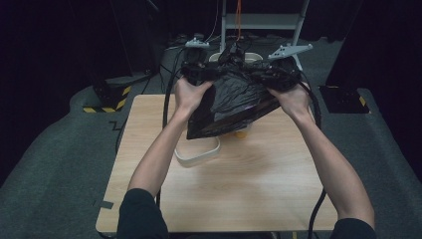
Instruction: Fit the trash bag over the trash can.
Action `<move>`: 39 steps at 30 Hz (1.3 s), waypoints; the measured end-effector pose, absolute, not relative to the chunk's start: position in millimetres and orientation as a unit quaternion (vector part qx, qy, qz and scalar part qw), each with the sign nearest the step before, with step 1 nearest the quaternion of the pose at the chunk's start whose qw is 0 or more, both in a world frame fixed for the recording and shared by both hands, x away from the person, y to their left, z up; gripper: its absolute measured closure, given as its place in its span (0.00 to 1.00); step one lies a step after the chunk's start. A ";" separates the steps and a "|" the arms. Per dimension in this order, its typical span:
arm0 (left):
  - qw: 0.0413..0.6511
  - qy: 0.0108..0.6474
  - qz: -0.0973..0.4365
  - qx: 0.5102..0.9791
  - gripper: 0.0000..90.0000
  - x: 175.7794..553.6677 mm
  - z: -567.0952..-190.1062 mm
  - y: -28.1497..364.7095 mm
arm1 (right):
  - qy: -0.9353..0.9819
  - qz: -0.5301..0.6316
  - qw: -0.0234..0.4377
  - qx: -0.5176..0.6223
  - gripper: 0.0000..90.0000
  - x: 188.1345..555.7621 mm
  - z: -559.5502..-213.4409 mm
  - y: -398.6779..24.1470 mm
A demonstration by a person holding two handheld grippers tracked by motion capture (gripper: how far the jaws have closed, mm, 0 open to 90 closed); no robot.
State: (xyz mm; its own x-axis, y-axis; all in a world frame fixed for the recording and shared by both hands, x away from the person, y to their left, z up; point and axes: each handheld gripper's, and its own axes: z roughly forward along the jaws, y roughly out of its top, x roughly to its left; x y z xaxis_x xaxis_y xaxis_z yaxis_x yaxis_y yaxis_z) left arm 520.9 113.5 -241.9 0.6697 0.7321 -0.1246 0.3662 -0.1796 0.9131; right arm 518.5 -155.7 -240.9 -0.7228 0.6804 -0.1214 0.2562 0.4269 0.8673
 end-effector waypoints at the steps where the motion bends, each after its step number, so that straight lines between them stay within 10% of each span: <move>1: 0.526 0.364 0.175 0.748 0.46 513.9 -242.7 115.7 | 0.810 0.451 0.239 0.288 1.00 518.4 -240.1 -154.5; 7: 0.505 0.370 0.190 0.757 0.41 497.8 -249.3 117.9 | 0.801 0.460 0.232 0.303 1.00 527.5 -237.0 -145.7; 14: 0.492 0.367 0.201 0.764 0.89 510.8 -254.9 115.6 | 0.798 0.468 0.227 0.303 1.00 531.8 -237.7 -137.0; 17: 0.493 0.370 0.199 0.762 1.00 517.2 -250.6 116.0 | 0.793 0.474 0.231 0.306 0.82 525.7 -236.3 -142.9; 29: 0.489 0.385 0.192 0.759 1.00 558.6 -233.3 108.5 | 0.795 0.472 0.236 0.298 0.57 502.3 -235.1 -177.6; 39: 0.520 0.371 0.189 0.746 0.86 542.8 -235.7 116.7 | 0.797 0.474 0.226 0.298 0.98 515.4 -246.8 -176.3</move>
State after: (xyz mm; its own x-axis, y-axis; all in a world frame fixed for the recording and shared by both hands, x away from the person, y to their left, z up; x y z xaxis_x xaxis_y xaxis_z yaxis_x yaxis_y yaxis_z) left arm 542.8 116.7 -235.7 0.6535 0.7497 -0.1039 0.3569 -0.1842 0.9158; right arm 515.4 -176.3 -246.8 -0.7197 0.6899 -0.0778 0.2613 0.3729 0.8903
